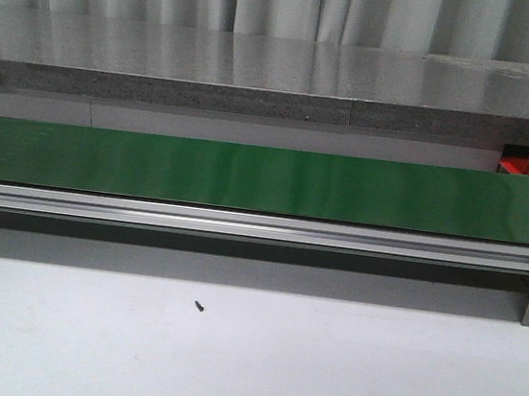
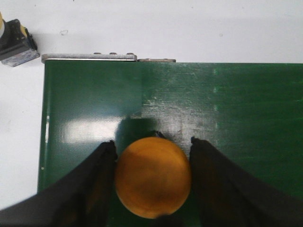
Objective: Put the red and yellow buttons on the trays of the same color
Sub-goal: 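Set the yellow button on the belt and open the left gripper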
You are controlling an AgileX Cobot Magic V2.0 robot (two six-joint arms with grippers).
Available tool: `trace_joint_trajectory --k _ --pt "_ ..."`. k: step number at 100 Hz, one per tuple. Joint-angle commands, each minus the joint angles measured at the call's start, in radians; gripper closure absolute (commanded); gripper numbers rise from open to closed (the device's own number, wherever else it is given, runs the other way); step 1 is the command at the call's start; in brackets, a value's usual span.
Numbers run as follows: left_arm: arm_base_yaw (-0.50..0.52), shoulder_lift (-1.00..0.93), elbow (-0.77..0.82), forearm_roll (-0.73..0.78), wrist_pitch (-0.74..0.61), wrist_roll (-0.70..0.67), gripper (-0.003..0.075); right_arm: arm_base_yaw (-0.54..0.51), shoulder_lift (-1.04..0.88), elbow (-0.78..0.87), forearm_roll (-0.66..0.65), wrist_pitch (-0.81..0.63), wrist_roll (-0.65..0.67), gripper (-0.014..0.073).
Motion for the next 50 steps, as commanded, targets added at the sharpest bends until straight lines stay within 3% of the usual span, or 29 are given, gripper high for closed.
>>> trace_joint_trajectory --k 1,17,37,50 --pt "-0.004 -0.044 -0.024 -0.013 -0.04 0.002 0.036 -0.001 -0.003 -0.025 0.016 -0.064 -0.004 0.0662" --pt "-0.004 -0.044 -0.024 -0.013 -0.043 0.002 0.0355 -0.001 -0.003 -0.025 0.016 -0.064 -0.004 0.0662" --pt "-0.006 -0.044 -0.028 -0.041 -0.066 0.002 0.023 -0.001 -0.003 -0.025 0.016 -0.064 -0.004 0.0662" --pt "-0.015 -0.044 -0.039 -0.071 -0.057 0.018 0.0215 -0.001 -0.003 -0.025 0.016 -0.064 -0.004 0.0662"
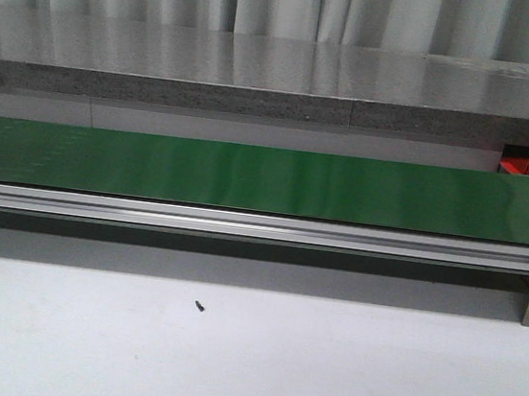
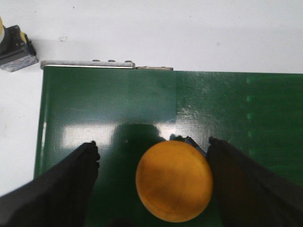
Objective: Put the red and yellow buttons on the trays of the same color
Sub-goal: 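Set the yellow button on the belt and open the left gripper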
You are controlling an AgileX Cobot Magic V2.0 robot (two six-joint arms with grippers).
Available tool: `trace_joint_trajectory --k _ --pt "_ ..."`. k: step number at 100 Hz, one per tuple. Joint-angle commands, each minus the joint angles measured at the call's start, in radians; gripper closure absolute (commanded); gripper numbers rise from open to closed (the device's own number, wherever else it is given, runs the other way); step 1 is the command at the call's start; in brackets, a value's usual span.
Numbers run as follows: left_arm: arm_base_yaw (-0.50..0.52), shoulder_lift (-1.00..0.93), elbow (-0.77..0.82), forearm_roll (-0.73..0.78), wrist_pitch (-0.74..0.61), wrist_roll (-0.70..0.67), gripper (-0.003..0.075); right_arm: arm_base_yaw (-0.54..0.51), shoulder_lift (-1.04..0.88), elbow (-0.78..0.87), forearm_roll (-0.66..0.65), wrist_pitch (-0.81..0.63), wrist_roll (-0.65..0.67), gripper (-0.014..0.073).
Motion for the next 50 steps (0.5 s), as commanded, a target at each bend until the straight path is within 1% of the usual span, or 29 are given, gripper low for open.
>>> trace_joint_trajectory --k 1,23,37,50 --pt "-0.013 -0.044 -0.037 -0.037 -0.038 0.011 0.0215 -0.001 -0.003 -0.025 0.016 -0.064 -0.004 0.0662" --pt "-0.055 -0.046 -0.064 -0.051 -0.038 0.013 0.0215 -0.001 -0.003 -0.025 0.016 -0.064 -0.004 0.0662" --pt "-0.082 -0.046 -0.088 -0.09 -0.038 0.018 0.0215 -0.001 -0.003 -0.025 0.016 -0.064 -0.004 0.0662" --pt "-0.091 -0.046 -0.116 -0.104 -0.04 0.019 0.0215 -0.001 -0.003 -0.025 0.016 -0.064 -0.004 0.0662"
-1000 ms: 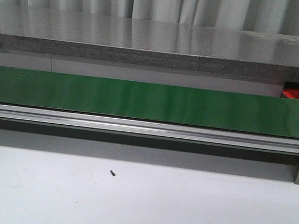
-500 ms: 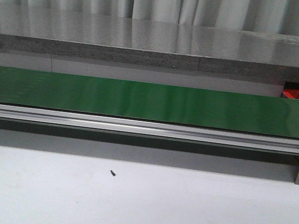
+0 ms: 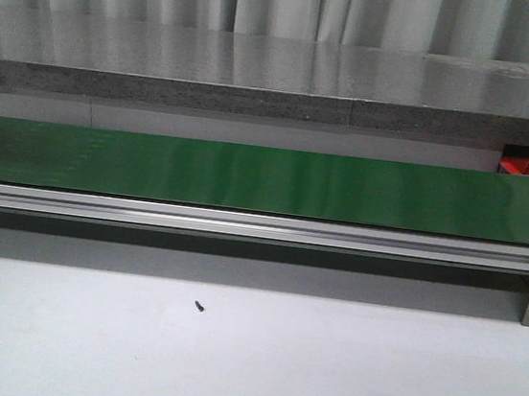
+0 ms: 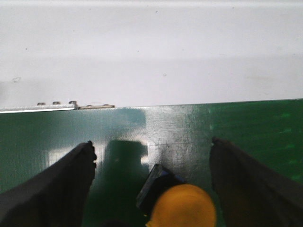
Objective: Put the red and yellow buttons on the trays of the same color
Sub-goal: 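Set the yellow button on the belt and open the left gripper, then grasp a second yellow-capped button from the table with the left gripper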
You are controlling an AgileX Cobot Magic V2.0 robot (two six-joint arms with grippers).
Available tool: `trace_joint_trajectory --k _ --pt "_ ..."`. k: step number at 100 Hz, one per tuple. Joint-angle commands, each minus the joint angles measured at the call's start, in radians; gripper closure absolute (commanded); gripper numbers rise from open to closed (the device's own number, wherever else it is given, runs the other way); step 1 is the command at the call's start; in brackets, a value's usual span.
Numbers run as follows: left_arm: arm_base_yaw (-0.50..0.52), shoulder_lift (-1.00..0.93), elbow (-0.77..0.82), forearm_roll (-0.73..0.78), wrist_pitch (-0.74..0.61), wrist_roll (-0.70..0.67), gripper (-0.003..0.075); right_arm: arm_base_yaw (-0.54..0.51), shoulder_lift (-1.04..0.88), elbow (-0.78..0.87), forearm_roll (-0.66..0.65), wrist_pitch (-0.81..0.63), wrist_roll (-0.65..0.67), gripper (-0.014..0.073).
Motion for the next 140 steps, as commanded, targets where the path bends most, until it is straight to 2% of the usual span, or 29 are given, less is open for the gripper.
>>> trace_joint_trajectory --k 1,26,72,89,140 --pt "-0.008 -0.046 -0.054 -0.031 -0.042 0.004 0.0215 -0.001 -0.003 -0.025 0.016 -0.064 -0.004 0.0662" --pt "0.05 -0.046 -0.117 -0.023 -0.046 0.004 0.0215 -0.001 -0.003 -0.025 0.016 -0.064 -0.004 0.0662" --pt "0.359 -0.03 -0.128 0.086 -0.101 0.004 0.0215 -0.001 -0.003 -0.025 0.016 -0.064 -0.004 0.0662" --pt "0.423 0.028 -0.132 0.135 -0.129 -0.004 0.0215 -0.001 -0.003 -0.025 0.016 -0.064 -0.004 0.0662" --pt "0.435 0.27 -0.285 0.233 -0.173 -0.049 0.0216 -0.001 -0.003 -0.025 0.016 -0.064 -0.004 0.0662"
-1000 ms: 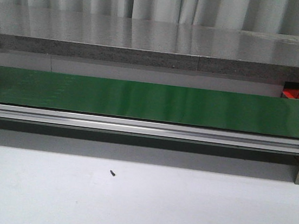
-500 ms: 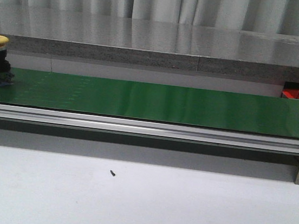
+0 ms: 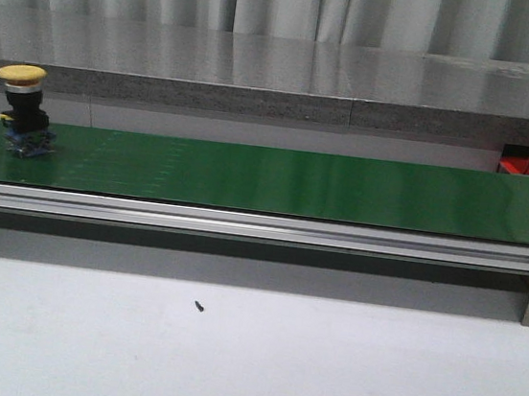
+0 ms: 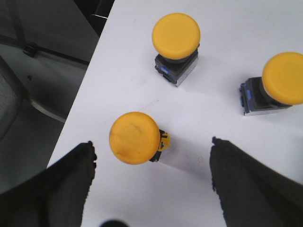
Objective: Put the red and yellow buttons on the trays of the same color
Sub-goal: 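Grasp a second yellow-capped button from the table with the left gripper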
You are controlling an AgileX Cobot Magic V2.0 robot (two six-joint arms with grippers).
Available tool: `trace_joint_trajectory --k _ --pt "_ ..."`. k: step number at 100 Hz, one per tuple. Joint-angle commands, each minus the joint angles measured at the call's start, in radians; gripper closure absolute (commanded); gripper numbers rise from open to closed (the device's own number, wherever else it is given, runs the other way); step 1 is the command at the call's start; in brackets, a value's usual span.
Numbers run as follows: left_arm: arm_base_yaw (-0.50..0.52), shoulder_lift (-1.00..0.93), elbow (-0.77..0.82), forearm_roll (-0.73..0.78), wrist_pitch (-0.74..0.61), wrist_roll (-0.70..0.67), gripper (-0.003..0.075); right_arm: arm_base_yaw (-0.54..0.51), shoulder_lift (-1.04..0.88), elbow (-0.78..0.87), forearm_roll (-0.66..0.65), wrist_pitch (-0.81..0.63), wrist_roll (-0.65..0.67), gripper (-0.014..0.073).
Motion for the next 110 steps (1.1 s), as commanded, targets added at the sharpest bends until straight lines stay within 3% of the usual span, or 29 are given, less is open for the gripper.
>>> trace_joint_trajectory --k 1,60,110 --pt "0.002 -0.029 -0.051 0.01 -0.061 -0.022 0.0216 -0.001 -0.003 -0.025 0.016 -0.064 -0.004 0.0662" --pt "0.003 0.099 -0.064 0.031 -0.134 -0.03 0.0222 -0.001 -0.003 -0.025 0.016 -0.064 -0.004 0.0662" --pt "0.003 0.099 -0.064 0.031 -0.163 -0.03 0.0489 -0.001 -0.003 -0.025 0.016 -0.064 -0.004 0.0662"
